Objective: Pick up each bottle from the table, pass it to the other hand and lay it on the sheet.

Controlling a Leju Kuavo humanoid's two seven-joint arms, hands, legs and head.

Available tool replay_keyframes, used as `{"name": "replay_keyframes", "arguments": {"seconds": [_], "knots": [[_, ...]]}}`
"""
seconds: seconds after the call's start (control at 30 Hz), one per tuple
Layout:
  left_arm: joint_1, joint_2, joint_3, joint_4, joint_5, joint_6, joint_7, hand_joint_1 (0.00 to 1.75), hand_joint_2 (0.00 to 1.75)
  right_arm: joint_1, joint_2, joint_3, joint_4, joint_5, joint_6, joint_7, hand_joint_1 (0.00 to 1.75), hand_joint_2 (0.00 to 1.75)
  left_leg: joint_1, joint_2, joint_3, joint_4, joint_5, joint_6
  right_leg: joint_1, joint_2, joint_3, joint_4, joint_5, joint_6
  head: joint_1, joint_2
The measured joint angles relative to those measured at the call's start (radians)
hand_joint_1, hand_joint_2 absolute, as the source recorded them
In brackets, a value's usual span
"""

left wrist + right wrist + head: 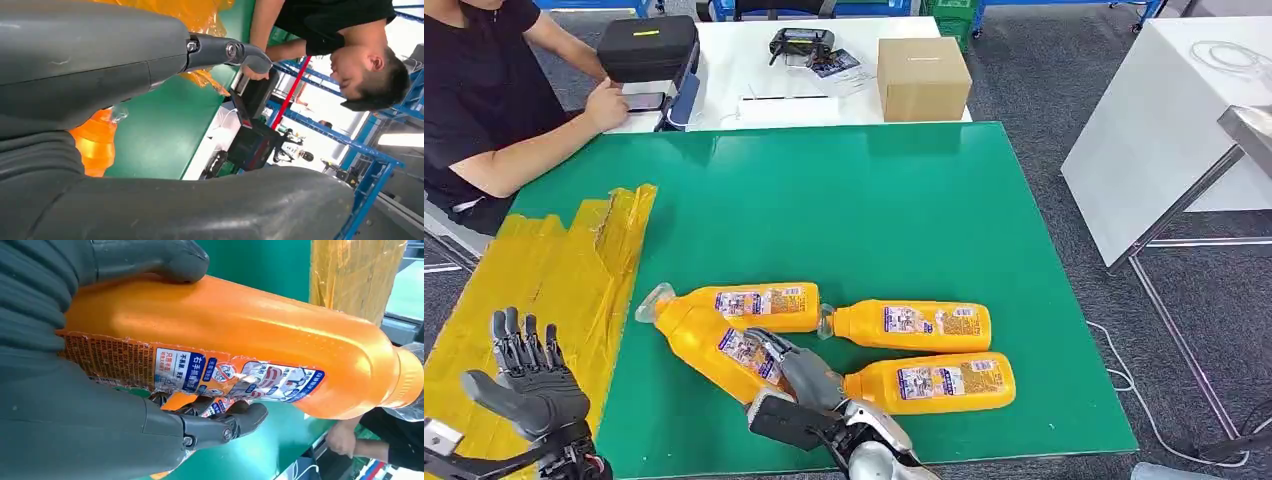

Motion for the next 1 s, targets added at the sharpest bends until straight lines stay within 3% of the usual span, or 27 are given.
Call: {"name": "replay_keyframes", "arguments": {"seconds": [0.43, 0.47, 0.57, 0.67, 0.73, 1.0], "knots": [[0.0, 0.0, 0.0, 0.0, 0.0, 0.0, 0.0, 0.0, 0.0, 0.0, 0.0, 0.0, -0.003, 0.0, 0.0, 0.0, 1.75, 1.75, 0.0, 0.0, 0.0, 0.0, 0.0, 0.0, 0.0, 0.0, 0.0, 0.0, 0.0, 0.0, 0.0, 0.0], [0.0, 0.0, 0.0, 0.0, 0.0, 0.0, 0.0, 0.0, 1.75, 0.0, 0.0, 0.0, -0.003, 0.0, 0.0, 0.0, 1.75, 1.75, 0.0, 0.0, 0.0, 0.0, 0.0, 0.0, 0.0, 0.0, 0.0, 0.0, 0.0, 0.0, 0.0, 0.0], [0.0, -0.001, 0.0, 0.0, 0.015, -0.018, 0.018, 0.0, 1.75, 0.001, 0.001, 0.0, -0.005, 0.0, -0.003, -0.015, 1.75, 1.75, 0.0, 0.0, 0.0, 0.0, 0.0, 0.0, 0.0, 0.0, 0.0, 0.0, 0.0, 0.0, 0.0, 0.0], [0.043, 0.02, -0.061, 0.053, 0.158, -0.343, 0.178, 0.0, 1.75, 0.024, 0.025, -0.011, -0.075, 0.013, -0.018, -0.186, 1.75, 1.75, 0.0, 0.0, -0.002, 0.0, 0.0, 0.0, 0.0, 0.001, -0.001, 0.0, 0.0, 0.0, -0.001, 0.0], [0.07, 0.024, -0.094, 0.09, 0.156, -0.518, 0.177, 0.0, 1.75, 0.023, 0.046, -0.012, -0.113, 0.019, -0.017, -0.191, 1.75, 1.75, 0.0, 0.002, -0.002, 0.0, 0.0, 0.0, 0.0, 0.003, -0.003, 0.0, 0.0, 0.0, 0.0, 0.0], [0.088, 0.038, -0.116, 0.137, 0.159, -0.545, 0.199, 0.0, 1.75, 0.035, 0.055, -0.025, -0.165, 0.026, -0.01, -0.204, 1.75, 1.75, 0.0, 0.001, -0.003, 0.0, 0.0, 0.0, 0.0, 0.003, -0.003, 0.0, 0.0, 0.0, 0.0, 0.0]]}}
